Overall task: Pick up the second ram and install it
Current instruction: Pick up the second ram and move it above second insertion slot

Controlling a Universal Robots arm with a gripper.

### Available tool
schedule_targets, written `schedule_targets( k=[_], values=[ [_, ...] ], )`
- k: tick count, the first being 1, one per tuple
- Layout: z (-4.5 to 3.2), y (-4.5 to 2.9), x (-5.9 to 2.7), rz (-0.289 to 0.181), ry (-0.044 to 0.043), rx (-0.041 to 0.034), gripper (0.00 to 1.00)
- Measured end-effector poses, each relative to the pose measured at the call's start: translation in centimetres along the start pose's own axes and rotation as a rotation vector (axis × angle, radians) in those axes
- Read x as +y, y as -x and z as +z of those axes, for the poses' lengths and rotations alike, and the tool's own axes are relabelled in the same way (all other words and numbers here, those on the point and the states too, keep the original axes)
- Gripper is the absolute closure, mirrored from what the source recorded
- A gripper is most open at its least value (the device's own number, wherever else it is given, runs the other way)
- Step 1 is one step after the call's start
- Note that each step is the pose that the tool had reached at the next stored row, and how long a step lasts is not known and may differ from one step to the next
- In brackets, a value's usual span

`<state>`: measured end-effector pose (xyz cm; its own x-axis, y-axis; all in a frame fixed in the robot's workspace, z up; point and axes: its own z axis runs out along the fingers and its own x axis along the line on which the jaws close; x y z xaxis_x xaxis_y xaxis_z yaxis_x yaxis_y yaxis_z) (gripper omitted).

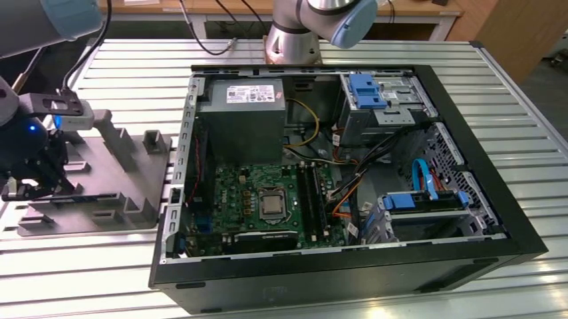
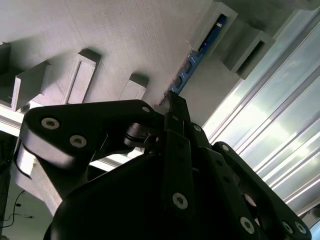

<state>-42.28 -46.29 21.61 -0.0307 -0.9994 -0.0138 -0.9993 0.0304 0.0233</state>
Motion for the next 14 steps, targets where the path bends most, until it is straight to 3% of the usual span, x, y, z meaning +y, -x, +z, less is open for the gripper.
schedule_targets(
  k=[14],
  values=[
    [0.50,-0.13,0.05,-0.014,0.0005,0.0005,0.90]
  ],
)
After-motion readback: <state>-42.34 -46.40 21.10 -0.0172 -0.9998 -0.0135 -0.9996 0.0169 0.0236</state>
